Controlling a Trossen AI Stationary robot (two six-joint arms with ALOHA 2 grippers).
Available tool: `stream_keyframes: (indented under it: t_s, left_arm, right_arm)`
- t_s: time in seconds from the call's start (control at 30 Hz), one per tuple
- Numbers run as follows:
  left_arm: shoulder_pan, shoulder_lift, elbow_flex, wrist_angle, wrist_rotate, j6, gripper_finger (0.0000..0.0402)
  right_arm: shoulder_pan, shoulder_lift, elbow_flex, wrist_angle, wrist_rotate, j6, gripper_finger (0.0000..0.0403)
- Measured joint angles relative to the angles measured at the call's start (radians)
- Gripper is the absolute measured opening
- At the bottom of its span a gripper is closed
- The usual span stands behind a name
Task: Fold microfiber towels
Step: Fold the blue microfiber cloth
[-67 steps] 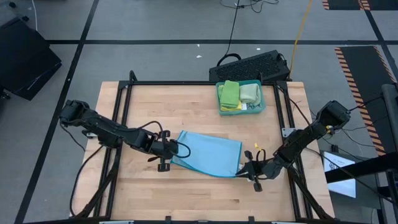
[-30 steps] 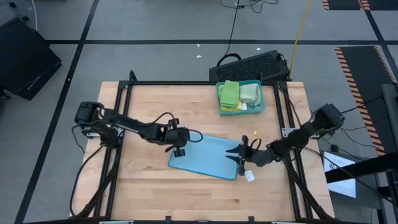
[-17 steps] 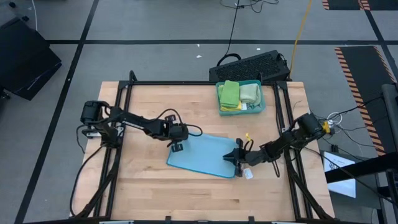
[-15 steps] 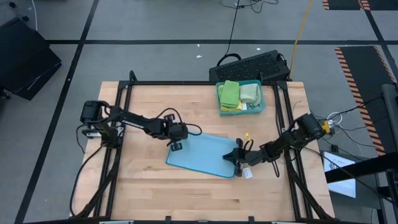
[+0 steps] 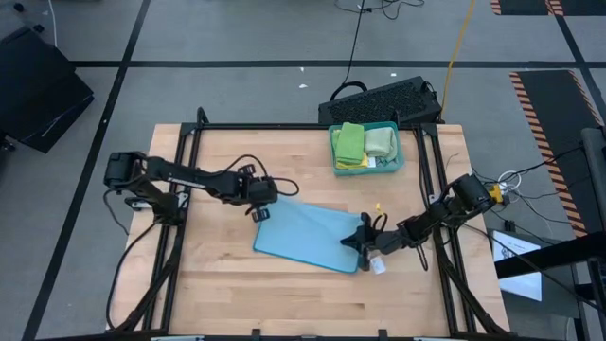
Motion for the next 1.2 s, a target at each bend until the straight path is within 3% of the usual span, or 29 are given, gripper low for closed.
stream_keyframes:
  t_s: [0.27, 0.33, 0.43, 0.6, 0.8, 1.0, 1.2]
  left_arm:
    - [-0.076, -0.030, 0.000, 0.267, 0.118, 0.010, 0.0127]
    - [-0.102, 0.002, 0.004, 0.379, 0.143, 0.005, 0.0127]
    - [-0.137, 0.052, 0.000, 0.395, 0.152, -0.020, 0.0127]
    - [-0.164, 0.138, -0.001, 0.270, 0.163, -0.095, 0.0127]
    - [-0.151, 0.214, 0.006, 0.251, 0.169, -0.112, 0.0127]
    - [-0.117, 0.236, 0.010, 0.201, 0.162, -0.065, 0.0127]
    - [-0.084, 0.136, -0.003, -0.074, 0.040, -0.001, 0.0127]
  right_arm:
    - [0.001, -0.046, -0.004, 0.097, -0.016, -0.085, 0.0007]
    - [0.001, -0.096, -0.011, 0.064, -0.016, -0.091, 0.0007]
    - [0.001, -0.188, -0.010, -0.015, -0.025, -0.108, 0.0008]
    - [0.001, -0.321, -0.009, -0.257, 0.003, -0.082, 0.0008]
    - [0.001, -0.336, -0.014, -0.294, 0.005, -0.052, 0.0015]
    - [0.021, -0.355, -0.015, -0.312, -0.038, -0.053, 0.0092]
    - [0.033, -0.475, -0.015, -0.401, -0.013, -0.054, 0.0169]
